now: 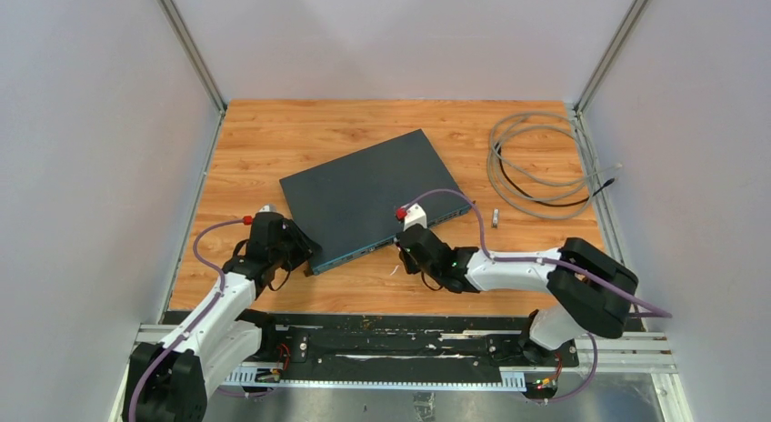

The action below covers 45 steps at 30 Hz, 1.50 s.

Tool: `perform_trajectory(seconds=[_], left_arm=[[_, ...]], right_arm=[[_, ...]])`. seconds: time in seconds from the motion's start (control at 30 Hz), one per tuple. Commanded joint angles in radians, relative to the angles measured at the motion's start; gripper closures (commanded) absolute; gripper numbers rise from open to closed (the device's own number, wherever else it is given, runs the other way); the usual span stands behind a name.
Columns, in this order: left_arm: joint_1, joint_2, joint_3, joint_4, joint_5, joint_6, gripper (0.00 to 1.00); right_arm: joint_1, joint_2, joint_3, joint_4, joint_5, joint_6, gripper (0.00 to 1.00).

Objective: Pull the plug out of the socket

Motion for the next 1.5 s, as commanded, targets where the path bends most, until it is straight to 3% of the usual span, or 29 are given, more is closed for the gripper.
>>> perform_trajectory(seconds=[0.0, 0.23, 0.43, 0.7, 0.93, 1.0, 1.17, 1.27, 1.33, 1.47], left_arm=[[-0.006, 0.075, -0.051, -0.015, -0.041, 0.008, 0.54], [-0.007, 0.088, -0.054, 0.001, -0.035, 0.006, 0.54], [-0.007, 0.092, -0.056, 0.017, -0.028, 0.002, 0.54], [-0.007, 0.090, -0.067, 0.022, -0.028, 0.002, 0.54], [-0.007, 0.084, -0.070, 0.024, -0.023, 0.002, 0.54], [-0.007, 0.082, -0.071, 0.021, -0.021, 0.002, 0.54], [-0.007, 0.070, -0.069, 0.013, -0.019, 0.003, 0.54], [-0.007, 0.067, -0.068, 0.007, -0.017, 0.005, 0.54], [-0.007, 0.067, -0.065, 0.005, -0.017, 0.008, 0.54], [-0.007, 0.068, -0.063, 0.005, -0.014, 0.008, 0.54]], right_arm=[[0.025, -0.098, -0.058, -0.041, -0.022, -0.022, 1.00], [0.032, -0.295, -0.113, -0.181, 0.048, -0.006, 1.00], [0.002, -0.455, -0.127, -0.453, 0.216, 0.121, 1.00], [-0.298, -0.605, -0.231, -0.534, 0.182, 0.191, 1.00], [-0.503, -0.522, -0.264, -0.453, 0.098, 0.134, 0.99], [-0.515, -0.481, -0.261, -0.448, 0.096, 0.139, 0.95], [-0.518, -0.430, -0.261, -0.443, 0.103, 0.158, 0.72], [-0.517, -0.439, -0.240, -0.483, 0.111, 0.174, 0.49], [-0.517, -0.464, -0.222, -0.511, 0.102, 0.171, 0.39], [-0.492, -0.515, -0.188, -0.527, 0.021, 0.105, 0.27]])
